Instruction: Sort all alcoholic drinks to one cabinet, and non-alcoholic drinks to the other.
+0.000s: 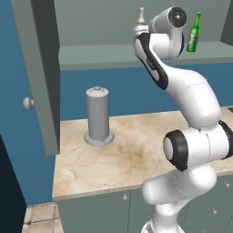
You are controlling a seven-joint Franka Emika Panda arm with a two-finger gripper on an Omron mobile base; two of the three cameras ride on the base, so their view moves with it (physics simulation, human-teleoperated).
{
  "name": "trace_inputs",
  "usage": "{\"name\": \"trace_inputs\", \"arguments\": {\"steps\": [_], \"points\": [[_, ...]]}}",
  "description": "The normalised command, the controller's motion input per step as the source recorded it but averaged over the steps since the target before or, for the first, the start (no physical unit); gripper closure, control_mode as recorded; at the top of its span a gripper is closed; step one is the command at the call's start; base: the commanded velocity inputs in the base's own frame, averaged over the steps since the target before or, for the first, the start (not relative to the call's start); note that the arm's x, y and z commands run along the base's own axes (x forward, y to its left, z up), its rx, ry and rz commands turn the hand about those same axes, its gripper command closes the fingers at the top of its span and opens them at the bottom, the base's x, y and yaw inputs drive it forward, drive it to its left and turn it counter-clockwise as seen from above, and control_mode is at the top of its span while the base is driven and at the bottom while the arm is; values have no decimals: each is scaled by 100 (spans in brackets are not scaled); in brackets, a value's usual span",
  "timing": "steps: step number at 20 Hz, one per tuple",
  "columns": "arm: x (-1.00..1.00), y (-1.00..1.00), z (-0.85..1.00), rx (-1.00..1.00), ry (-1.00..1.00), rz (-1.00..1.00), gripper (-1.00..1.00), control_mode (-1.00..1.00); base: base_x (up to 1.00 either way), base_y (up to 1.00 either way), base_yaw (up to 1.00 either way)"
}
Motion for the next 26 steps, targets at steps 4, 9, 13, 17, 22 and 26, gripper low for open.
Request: {"name": "trace_inputs", "arguments": {"steps": [4, 9, 13, 17, 22, 26], "points": [[-74, 0, 0, 0, -6, -2, -100, -100, 0, 0, 0], [-73, 0, 0, 0, -5, -1, -100, -100, 0, 0, 0], [-72, 0, 0, 0, -3, 0, -100, -100, 0, 0, 0], [-71, 0, 0, 0, -2, 0, -100, -100, 0, 0, 0], [-69, 0, 0, 0, 0, 0, -100, -100, 0, 0, 0], [-69, 0, 0, 0, -1, 0, -100, -100, 0, 0, 0]]}}
